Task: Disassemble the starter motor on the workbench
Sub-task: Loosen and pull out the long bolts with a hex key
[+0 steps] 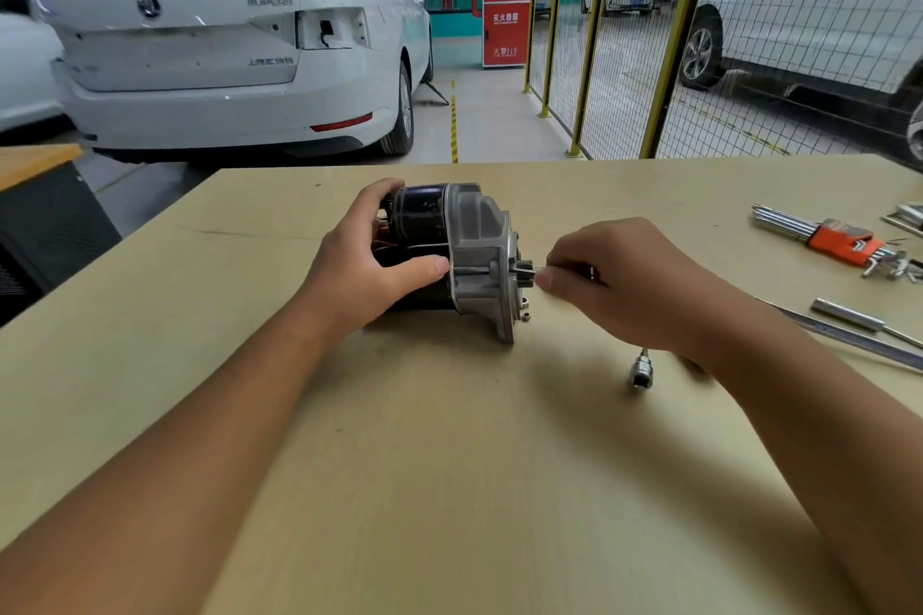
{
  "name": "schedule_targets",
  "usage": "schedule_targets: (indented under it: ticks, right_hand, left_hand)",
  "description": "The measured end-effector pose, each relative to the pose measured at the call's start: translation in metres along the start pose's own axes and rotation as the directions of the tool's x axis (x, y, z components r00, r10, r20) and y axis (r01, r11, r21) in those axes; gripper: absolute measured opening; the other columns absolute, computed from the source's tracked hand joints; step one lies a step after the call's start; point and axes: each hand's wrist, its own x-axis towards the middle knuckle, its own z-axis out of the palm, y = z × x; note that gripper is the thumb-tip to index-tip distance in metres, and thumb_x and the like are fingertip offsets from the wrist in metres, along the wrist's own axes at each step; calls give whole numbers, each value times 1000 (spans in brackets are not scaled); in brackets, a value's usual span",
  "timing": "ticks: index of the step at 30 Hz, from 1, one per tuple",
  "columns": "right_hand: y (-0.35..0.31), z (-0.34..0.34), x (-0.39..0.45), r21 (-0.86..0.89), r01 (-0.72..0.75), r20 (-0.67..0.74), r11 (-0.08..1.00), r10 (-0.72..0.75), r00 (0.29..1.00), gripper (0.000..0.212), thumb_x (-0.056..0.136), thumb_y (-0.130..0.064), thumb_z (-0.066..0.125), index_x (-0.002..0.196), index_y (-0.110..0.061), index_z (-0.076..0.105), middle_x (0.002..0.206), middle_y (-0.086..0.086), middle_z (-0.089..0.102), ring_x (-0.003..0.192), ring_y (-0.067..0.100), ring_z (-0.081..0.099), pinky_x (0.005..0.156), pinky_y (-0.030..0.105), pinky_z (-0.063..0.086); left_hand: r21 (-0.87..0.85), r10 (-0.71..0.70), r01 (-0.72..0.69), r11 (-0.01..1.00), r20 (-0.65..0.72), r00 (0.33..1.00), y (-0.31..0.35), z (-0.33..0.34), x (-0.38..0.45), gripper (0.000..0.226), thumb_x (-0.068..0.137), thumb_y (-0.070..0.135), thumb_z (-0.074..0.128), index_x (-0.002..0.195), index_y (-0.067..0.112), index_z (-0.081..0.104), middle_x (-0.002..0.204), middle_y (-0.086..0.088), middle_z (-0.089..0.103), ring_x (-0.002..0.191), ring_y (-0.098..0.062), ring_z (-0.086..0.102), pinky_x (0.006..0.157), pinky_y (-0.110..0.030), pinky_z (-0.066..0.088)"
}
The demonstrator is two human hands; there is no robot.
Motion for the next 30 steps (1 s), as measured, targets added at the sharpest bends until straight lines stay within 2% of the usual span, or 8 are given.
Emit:
schedule_targets:
  ticks: [4,10,13,15,22,24,26,30]
  right_hand:
    - [0,-1,1,-45,21,25,999,-20,999,28,101,-29,55,87,-12,72,80,0,58,80,22,56,77,44,50]
    - [-3,-1,-2,-183,15,-52,983,-25,998,16,94,-43,67,92,-29,75,87,-11,60,86,17,56,77,36,41]
    - [-3,-1,-2,-94,20,-69,995,-27,997,15,93,-36,69,92,-22,73,86,-8,61,81,20,58,74,40,51]
    - [-3,-3,-2,-46,20,-76,999,-24,997,15,94,-34,69,92,-20,72,82,-3,65,77,20,59,71,41,52]
    - [-5,-9,0,-55,48,-79,997,-53,995,26,101,-23,56,93,-6,74,86,7,59,78,20,53,70,31,38]
    - [-5,-10,0,-68,48,-80,997,-54,995,23,101,-23,57,97,-9,74,91,6,59,83,21,55,74,33,42]
    - [-5,-10,-1,-87,48,-69,995,-54,996,21,101,-26,57,100,-14,74,95,1,58,87,23,57,80,40,49]
    - [-4,-10,-3,-154,32,-112,988,-50,992,14,98,-36,61,98,-26,72,95,-10,57,90,19,57,84,44,47]
  left_hand:
    - [11,2,-2,1000,7,1000,0,1,-1,102,58,70,78,149,44,39,130,14,63,122,-11,60,108,-45,51]
    - [11,6,-6,1000,6,1000,-1,0,0,103,58,71,78,149,43,40,127,18,63,120,-7,60,106,-40,51]
    - [8,11,-11,1000,7,1000,-1,0,-1,103,58,70,79,149,42,40,127,19,63,120,-6,60,106,-38,51]
    - [8,12,-12,1000,6,1000,-1,1,-1,103,58,69,79,149,42,41,128,18,63,120,-6,60,106,-38,51]
    - [13,16,-16,1000,8,1000,-1,0,0,102,58,70,79,149,43,40,128,19,63,120,-6,60,106,-39,51]
    - [15,18,-18,1000,9,1000,-2,0,0,102,59,70,79,149,43,40,128,19,62,120,-5,60,105,-38,51]
    - [14,22,-22,1000,9,1000,-3,0,0,102,59,70,79,149,43,40,128,20,62,119,-2,60,104,-34,51]
    - [20,29,-29,999,7,1000,-4,1,1,100,59,70,79,148,44,40,129,20,62,119,-1,59,102,-31,49]
